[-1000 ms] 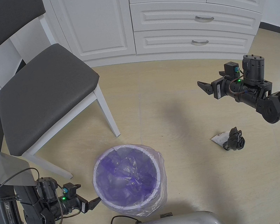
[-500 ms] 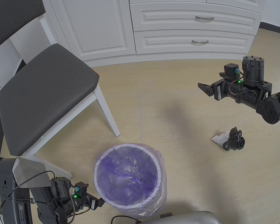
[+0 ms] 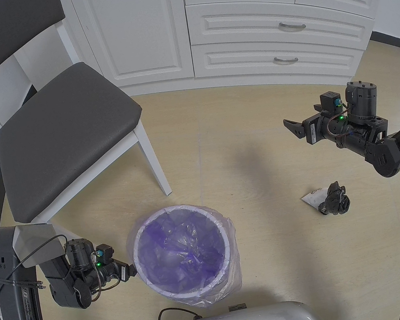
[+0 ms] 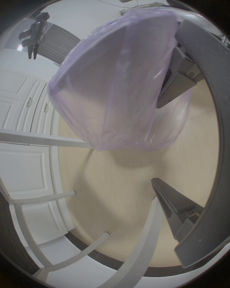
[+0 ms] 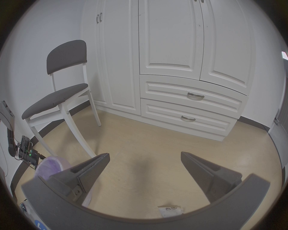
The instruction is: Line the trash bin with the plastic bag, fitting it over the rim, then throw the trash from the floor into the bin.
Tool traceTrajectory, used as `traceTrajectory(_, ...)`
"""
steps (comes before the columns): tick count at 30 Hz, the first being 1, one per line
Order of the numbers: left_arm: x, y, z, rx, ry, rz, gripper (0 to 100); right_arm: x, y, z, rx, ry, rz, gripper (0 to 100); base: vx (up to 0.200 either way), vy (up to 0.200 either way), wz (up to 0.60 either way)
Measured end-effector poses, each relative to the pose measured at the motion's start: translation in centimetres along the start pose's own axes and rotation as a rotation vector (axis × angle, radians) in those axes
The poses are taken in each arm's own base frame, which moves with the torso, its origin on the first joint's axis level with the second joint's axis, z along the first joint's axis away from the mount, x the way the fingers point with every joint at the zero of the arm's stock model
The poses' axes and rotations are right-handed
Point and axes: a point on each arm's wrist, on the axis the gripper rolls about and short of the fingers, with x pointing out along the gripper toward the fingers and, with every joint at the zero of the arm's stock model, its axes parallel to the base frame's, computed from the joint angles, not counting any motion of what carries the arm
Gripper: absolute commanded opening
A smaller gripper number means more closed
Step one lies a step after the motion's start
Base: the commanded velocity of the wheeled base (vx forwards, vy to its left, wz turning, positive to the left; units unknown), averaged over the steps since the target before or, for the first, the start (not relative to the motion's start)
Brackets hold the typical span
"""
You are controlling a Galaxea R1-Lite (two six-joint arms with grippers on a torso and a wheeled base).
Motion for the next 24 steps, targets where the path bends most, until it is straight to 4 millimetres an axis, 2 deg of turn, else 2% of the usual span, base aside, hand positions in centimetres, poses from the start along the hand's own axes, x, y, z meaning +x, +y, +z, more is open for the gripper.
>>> traceTrajectory(9, 2.2, 0.0, 2.2, -0.049, -0.035, 0.11, 100, 0.0, -0.1, 0.0, 0.0, 0.0, -0.002, 100, 0.0, 0.0, 0.0)
traceTrajectory(24, 4.2, 0.4, 4.6, -0.143, -0.113, 0.249, 100, 0.1, -0.1, 0.0, 0.001, -0.001, -0.003, 100, 0.0, 0.0, 0.0)
